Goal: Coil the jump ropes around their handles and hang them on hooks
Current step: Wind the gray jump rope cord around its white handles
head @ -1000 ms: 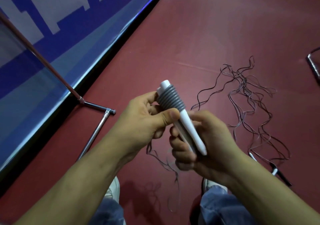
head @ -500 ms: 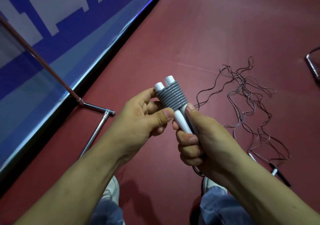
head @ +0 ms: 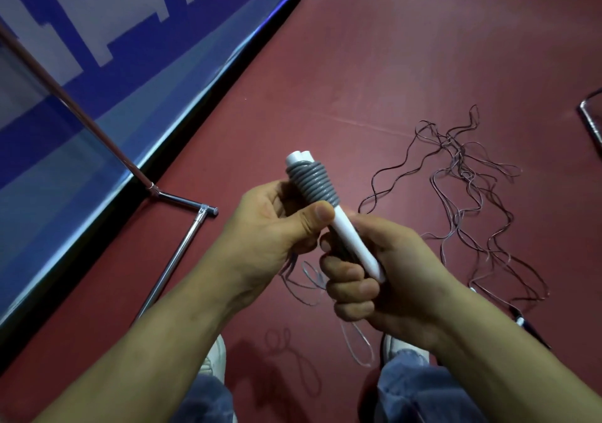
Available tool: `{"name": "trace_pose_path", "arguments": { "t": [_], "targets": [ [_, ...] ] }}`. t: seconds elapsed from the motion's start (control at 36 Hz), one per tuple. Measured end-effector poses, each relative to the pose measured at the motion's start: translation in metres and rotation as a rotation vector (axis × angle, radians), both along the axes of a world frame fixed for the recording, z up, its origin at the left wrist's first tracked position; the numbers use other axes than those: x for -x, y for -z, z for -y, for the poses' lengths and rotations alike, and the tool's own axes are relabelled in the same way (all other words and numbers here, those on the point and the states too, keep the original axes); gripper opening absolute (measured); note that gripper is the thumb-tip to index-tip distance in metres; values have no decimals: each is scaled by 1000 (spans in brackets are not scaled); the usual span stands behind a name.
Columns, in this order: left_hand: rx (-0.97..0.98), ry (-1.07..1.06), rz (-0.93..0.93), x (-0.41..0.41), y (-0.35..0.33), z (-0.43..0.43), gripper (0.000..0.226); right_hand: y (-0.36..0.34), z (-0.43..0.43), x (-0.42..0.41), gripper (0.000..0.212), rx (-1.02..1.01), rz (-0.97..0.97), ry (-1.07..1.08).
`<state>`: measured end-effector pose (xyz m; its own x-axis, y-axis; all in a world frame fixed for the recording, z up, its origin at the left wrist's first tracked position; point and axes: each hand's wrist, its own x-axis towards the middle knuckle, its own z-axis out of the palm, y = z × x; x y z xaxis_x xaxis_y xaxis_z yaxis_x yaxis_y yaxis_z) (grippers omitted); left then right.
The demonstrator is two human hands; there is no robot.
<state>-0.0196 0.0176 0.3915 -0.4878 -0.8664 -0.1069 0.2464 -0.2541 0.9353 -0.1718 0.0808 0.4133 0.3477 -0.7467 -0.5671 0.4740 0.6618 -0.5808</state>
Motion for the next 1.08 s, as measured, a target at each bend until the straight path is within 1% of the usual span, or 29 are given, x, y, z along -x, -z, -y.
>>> {"name": "trace_pose_path", "arguments": {
  "t": [0.06, 0.17, 0.19, 0.22, 0.25, 0.31, 0.36, 0.39, 0.5, 0.61, 0.67, 0.72, 0.81, 0.89, 1.0, 1.03, 1.06, 1.08],
  "targets": [
    [25, -24, 27, -1, -1, 1, 21, -2, 0, -3, 35, 61, -144, 20],
    [97, -57, 158, -3, -3, 1, 34, 5, -2, -1, 41, 389, -723, 24],
    [115, -67, 191, -3, -2, 1, 33, 5, -3, 0, 41, 455, -820, 5],
    [123, -79, 219, -2, 0, 1, 31, 6, -4, 0, 42, 487, -870, -6],
    [127, -92, 239, -2, 1, 1, 30, 7, -5, -1, 43, 486, -877, -2],
    [130, -101, 249, -2, 2, 0, 34, 8, -5, -5, 47, 439, -839, 40],
    [103, -76, 203, -2, -1, 1, 40, 7, -5, -7, 51, 394, -783, 74],
    [86, -64, 170, -2, -3, 1, 41, 5, -4, -7, 52, 372, -720, 84],
    [69, -11, 91, -7, -7, 6, 42, -5, -5, -5, 54, 234, -315, 99],
    [70, 44, 57, -7, -10, 6, 39, -4, -5, -3, 54, 74, -50, 88],
    [72, 57, 49, -8, -12, 6, 40, -3, -3, 2, 55, -15, 113, 81],
    [69, 75, 27, -9, -12, 5, 43, 1, 1, 9, 54, -73, 291, 26],
    [20, 84, -30, -9, -12, 3, 45, 13, 3, 14, 47, -99, 531, -97],
    [-10, 145, -75, -9, -12, -2, 51, 21, 1, 13, 48, -109, 640, -155],
    [47, 151, -73, -9, -16, -3, 59, 22, -2, 14, 50, -120, 756, -186],
    [59, 132, -56, -9, -16, -3, 59, 19, -2, 13, 48, -108, 715, -182],
    [68, 112, -36, -8, -17, -3, 57, 15, -1, 12, 46, -98, 611, -171],
    [73, 94, -15, -7, -16, -3, 55, 12, -1, 9, 46, -83, 439, -139]
  ]
}}
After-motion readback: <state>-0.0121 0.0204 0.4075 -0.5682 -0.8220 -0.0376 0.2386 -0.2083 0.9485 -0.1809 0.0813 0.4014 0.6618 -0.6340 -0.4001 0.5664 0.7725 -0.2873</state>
